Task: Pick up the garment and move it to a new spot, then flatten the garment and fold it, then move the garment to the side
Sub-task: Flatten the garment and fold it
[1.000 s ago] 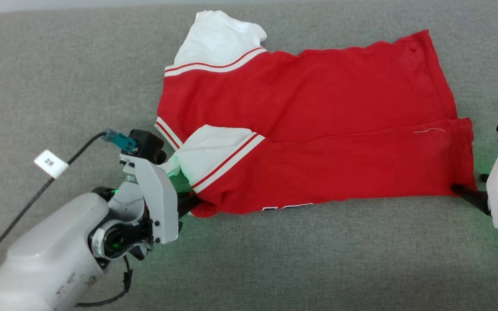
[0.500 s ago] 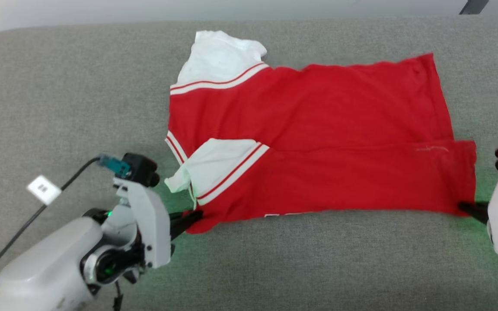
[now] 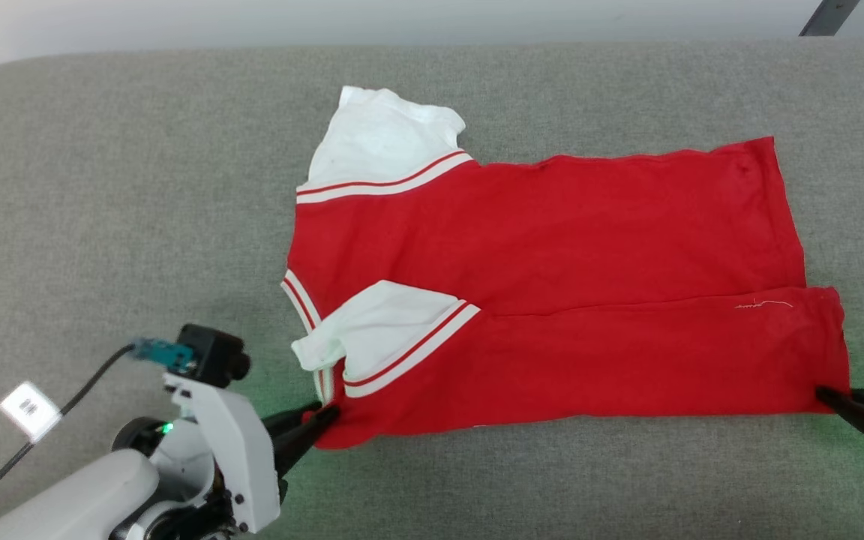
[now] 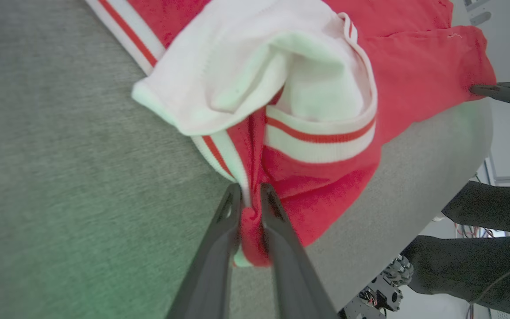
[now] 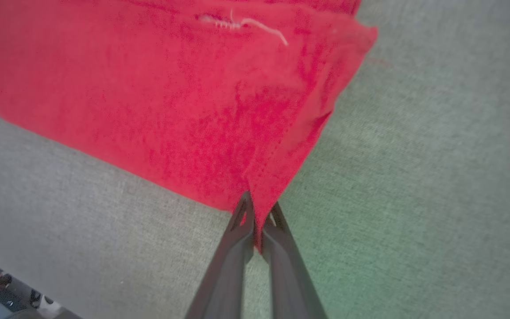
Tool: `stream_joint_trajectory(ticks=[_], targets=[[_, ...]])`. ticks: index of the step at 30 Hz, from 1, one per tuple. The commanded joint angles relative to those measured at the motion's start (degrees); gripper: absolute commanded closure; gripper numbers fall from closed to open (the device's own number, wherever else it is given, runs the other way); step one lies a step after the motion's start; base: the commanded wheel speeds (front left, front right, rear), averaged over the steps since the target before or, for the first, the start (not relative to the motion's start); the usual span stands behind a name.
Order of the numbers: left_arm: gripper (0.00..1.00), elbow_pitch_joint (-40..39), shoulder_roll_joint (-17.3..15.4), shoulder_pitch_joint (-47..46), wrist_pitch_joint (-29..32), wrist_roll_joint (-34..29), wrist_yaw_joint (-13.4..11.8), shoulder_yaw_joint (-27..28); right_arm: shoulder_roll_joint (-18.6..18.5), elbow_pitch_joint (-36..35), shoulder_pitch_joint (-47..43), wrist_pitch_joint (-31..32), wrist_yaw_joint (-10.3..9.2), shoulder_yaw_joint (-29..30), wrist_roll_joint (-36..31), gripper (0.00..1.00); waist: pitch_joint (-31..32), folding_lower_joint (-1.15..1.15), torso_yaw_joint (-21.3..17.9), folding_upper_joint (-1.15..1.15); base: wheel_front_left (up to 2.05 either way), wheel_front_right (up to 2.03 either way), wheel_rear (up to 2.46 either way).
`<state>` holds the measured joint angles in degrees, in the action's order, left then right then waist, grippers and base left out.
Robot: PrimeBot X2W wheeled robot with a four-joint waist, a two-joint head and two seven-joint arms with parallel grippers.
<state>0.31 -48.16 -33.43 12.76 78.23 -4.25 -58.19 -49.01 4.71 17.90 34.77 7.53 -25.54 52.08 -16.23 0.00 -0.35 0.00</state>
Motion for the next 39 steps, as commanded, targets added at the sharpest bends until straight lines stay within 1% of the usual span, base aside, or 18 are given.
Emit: stream_joint_trajectory(ticks=[1,4,7,9,11,12,15,16,17,18,22,24,27,30,32,34,36,39], targets=[[0.0,-0.6,-0.3,1.4,-1.9,-0.3,-1.1,0.7,0.7,0.2,-1.6,-2.0,-0.09,1.8,-1.9,0.0,0.4,0.0,0.1,0.0,0.0,0.0,0.0],[0.0,-2.4,-1.3,3.6,-6.4,-0.1,-2.5,2.5,2.1,-0.3,-3.6,-6.0,-0.09,5.4,-4.2,0.0,0.7,0.0,0.0,0.0,0.0,0.0,0.0],[0.0,-4.3,-3.3,5.8,-11.4,-0.6,-4.6,4.6,4.1,-1.3,-5.3,-11.6,-0.09,10.1,-6.8,0.0,0.9,0.0,-0.2,0.0,0.0,0.0,0.0],[0.0,-5.0,-4.0,6.8,-15.6,-0.9,-5.9,6.6,6.1,-1.9,-5.8,-16.0,-0.09,12.9,-9.5,0.0,1.0,0.0,-0.4,0.0,0.0,0.0,0.0],[0.0,-4.8,-4.6,7.7,-19.5,-1.4,-7.0,8.5,8.9,-2.4,-5.4,-20.5,-0.09,14.8,-12.2,0.0,0.9,0.0,-1.0,0.0,0.0,0.0,0.0],[0.0,-4.7,-4.5,7.9,-21.3,-1.5,-7.1,9.3,10.3,-2.6,-5.0,-22.3,-0.09,15.2,-13.3,0.0,0.9,0.0,-1.5,0.0,0.0,0.0,0.0],[0.0,-2.7,-3.6,7.2,-25.8,-2.3,-6.9,12.8,14.8,-2.6,-3.3,-27.7,-0.09,16.5,-16.2,0.0,0.6,0.0,-3.0,0.0,0.0,0.0,0.0],[0.0,-1.8,-3.1,6.8,-26.6,-2.3,-6.3,13.9,16.3,-2.6,-2.6,-29.4,-0.09,16.8,-17.0,0.0,0.4,0.0,-3.7,0.0,0.0,0.0,0.0],[0.0,-0.7,-2.5,5.9,-27.0,-3.1,-5.6,14.9,17.8,-2.4,-1.9,-31.3,-0.09,17.6,-17.8,0.0,0.2,0.0,-4.3,0.0,0.0,0.0,0.0],[0.0,-0.7,-2.5,5.9,-27.0,-3.1,-5.6,14.9,17.8,-2.4,-1.9,-31.3,-0.09,17.6,-17.8,0.0,0.2,0.0,-4.3,0.0,0.0,0.0,0.0],[0.0,4.9,-0.8,0.4,-27.6,-6.5,-2.9,17.5,23.3,-1.9,0.4,-37.3,-0.09,19.1,-20.1,0.0,-1.1,0.0,-7.1,0.0,0.0,0.0,0.0],[0.0,8.6,0.3,-3.2,-27.7,-8.0,-1.9,18.4,25.0,-2.2,1.3,-39.1,-0.09,18.2,-20.8,0.0,-1.9,0.0,-9.0,0.0,0.0,0.0,0.0],[0.0,14.8,1.7,-9.6,-26.1,-10.5,0.1,17.8,26.7,-2.1,2.3,-40.7,-0.09,17.5,-21.1,0.0,-3.3,0.0,-11.7,0.0,0.0,0.0,0.0],[0.0,21.9,2.8,-16.3,-21.7,-12.2,1.7,16.6,27.9,-2.0,3.2,-41.5,-0.09,17.1,-20.7,0.0,-4.9,0.0,-14.5,0.0,0.0,0.0,0.0],[0.0,27.3,3.8,-20.6,-17.7,-13.1,2.7,15.3,28.5,-1.8,3.4,-41.9,-0.09,17.2,-20.3,0.0,-5.6,0.0,-16.0,0.0,0.0,0.0,0.0],[0.0,32.5,4.0,-24.6,-13.5,-14.5,3.5,13.7,29.2,-1.8,3.7,-42.2,-0.09,16.9,-20.0,0.0,-6.3,0.0,-17.7,0.0,0.0,0.0,0.0],[0.0,37.3,4.6,-27.3,-7.5,-14.5,4.7,11.9,29.4,-1.6,3.6,-42.2,-0.09,16.3,-19.7,0.0,-6.7,0.0,-19.2,0.0,0.0,0.0,0.0],[0.0,42.7,4.3,-31.6,0.9,-14.7,6.4,10.0,29.6,-1.2,3.9,-42.0,-0.09,15.2,-19.0,0.0,-7.4,0.0,-21.1,0.0,0.0,0.0,0.0]])
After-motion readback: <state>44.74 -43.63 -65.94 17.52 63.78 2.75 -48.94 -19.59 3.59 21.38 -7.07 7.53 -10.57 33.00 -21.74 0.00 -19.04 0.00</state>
